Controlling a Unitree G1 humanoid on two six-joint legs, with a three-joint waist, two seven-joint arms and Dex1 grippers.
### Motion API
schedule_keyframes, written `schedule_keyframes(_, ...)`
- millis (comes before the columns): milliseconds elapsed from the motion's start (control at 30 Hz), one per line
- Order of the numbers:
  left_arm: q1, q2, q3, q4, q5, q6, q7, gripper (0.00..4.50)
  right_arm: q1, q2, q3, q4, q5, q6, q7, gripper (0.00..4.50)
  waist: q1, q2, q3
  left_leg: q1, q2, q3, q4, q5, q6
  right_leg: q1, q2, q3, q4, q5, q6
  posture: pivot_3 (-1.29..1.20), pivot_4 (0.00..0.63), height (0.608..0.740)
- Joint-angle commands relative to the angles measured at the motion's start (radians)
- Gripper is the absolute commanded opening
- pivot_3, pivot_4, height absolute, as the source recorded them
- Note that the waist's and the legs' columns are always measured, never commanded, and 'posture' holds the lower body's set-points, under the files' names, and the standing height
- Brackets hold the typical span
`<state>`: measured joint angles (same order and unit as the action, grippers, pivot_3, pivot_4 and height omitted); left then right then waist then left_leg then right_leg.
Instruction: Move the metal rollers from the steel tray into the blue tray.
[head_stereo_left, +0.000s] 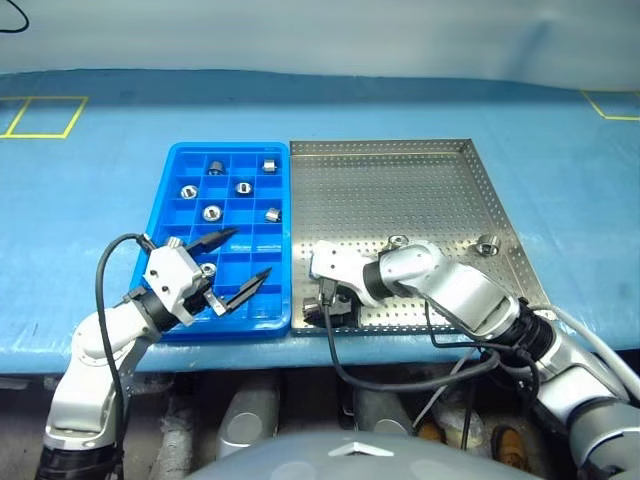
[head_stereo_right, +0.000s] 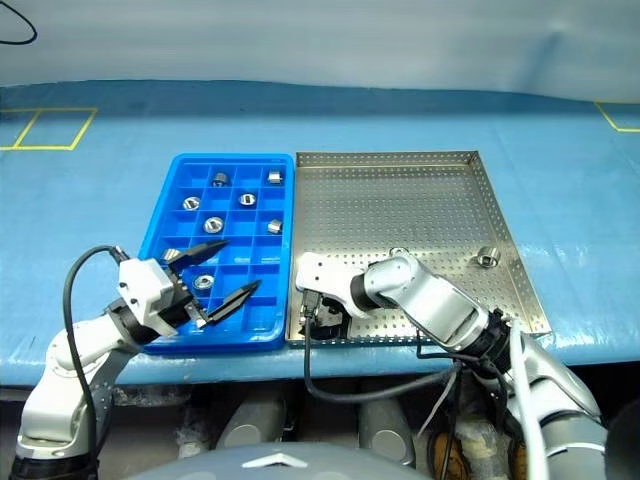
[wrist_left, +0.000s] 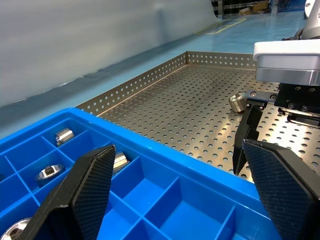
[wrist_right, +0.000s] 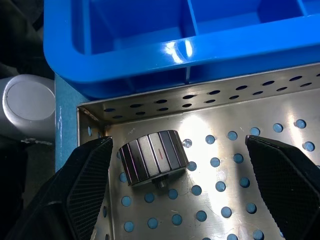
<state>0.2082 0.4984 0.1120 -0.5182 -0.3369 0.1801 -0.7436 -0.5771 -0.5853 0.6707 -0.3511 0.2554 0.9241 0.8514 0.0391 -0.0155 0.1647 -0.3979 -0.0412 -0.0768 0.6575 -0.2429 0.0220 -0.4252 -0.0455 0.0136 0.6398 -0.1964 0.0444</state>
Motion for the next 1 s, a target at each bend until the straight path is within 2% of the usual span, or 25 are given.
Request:
schedule_keyframes(33, -0.002, 0.015, 0.017, -0.056, -0.033, 0.0, 0.002, 4.5, 0.0, 0.018, 0.037, 0.026, -0.014, -0.006, 0.026, 3.91, 0.001, 0.0, 0.0, 0.0, 0.0, 0.0, 0.0, 0.0, 0.0, 0.0, 0.0, 0.0, 0.0, 0.0, -0.001, 0.15, 0.15, 0.74)
schedule_keyframes(233, 0.002, 0.032, 0.023, -0.064, -0.048, 0.007, 0.011, 4.5, 0.017, 0.018, 0.026, 0.034, -0.025, 0.0, 0.031, 1.9, 0.002, 0.0, 0.0, -0.001, 0.0, 0.0, -0.001, 0.0, 0.0, -0.001, 0.0, 0.0, 0.0, 0.002, -0.004, 0.15, 0.15, 0.74)
schedule_keyframes(267, 0.002, 0.033, 0.022, -0.065, -0.048, 0.007, 0.013, 4.5, 0.02, 0.016, 0.024, 0.031, -0.026, 0.001, 0.031, 1.74, 0.003, 0.0, 0.0, -0.001, 0.0, 0.0, -0.001, 0.0, 0.0, -0.001, 0.0, 0.0, 0.0, 0.002, -0.004, 0.14, 0.15, 0.74)
schedule_keyframes(400, -0.005, 0.032, 0.027, -0.071, -0.054, 0.01, 0.028, 4.5, 0.034, -0.006, -0.022, 0.003, -0.031, 0.006, 0.01, 1.74, 0.004, 0.0, 0.0, -0.001, 0.0, 0.0, -0.001, 0.0, -0.001, -0.001, 0.0, 0.0, 0.0, 0.0, -0.001, 0.15, 0.15, 0.74)
schedule_keyframes(600, 0.007, 0.014, 0.065, -0.085, -0.095, 0.02, 0.063, 4.5, 0.018, -0.014, -0.148, -0.057, -0.104, 0.03, -0.136, 1.74, 0.005, 0.0, 0.0, -0.001, 0.0, 0.0, 0.0, 0.0, -0.001, -0.001, 0.0, 0.0, 0.0, 0.0, 0.0, 0.16, 0.15, 0.74)
schedule_keyframes(667, 0.016, 0.009, 0.083, -0.091, -0.11, 0.018, 0.073, 4.5, 0.021, 0.035, -0.193, -0.071, -0.12, 0.038, -0.206, 1.74, 0.004, 0.0, 0.0, -0.002, 0.001, 0.0, -0.001, 0.0, -0.001, -0.002, 0.0, 0.0, 0.0, 0.0, 0.0, 0.16, 0.15, 0.74)
schedule_keyframes(833, 0.056, 0.009, 0.143, -0.115, -0.15, 0.007, 0.086, 4.5, 0.008, 0.175, -0.196, -0.068, -0.169, 0.037, -0.326, 1.74, 0.006, 0.0, 0.0, -0.001, 0.002, -0.001, -0.003, 0.0, -0.004, -0.003, 0.001, -0.001, 0.002, 0.002, -0.002, 0.19, 0.15, 0.74)
schedule_keyframes(933, 0.109, 0.012, 0.21, -0.134, -0.175, 0.007, 0.093, 4.5, -0.045, 0.314, -0.202, 0.005, -0.207, 0.015, -0.427, 1.74, 0.004, 0.0, 0.0, -0.001, 0.001, -0.002, -0.004, 0.0, -0.004, -0.004, 0.001, -0.001, 0.002, 0.002, -0.004, 0.22, 0.15, 0.74)
schedule_keyframes(1000, 0.128, 0.012, 0.23, -0.144, -0.183, 0.006, 0.1, 4.5, -0.066, 0.365, -0.214, 0.043, -0.217, 0.003, -0.456, 1.74, 0.005, 0.0, 0.0, -0.001, 0.001, -0.001, -0.004, 0.001, -0.005, -0.004, 0.002, 0.0, 0.002, 0.0, -0.007, 0.23, 0.15, 0.74)
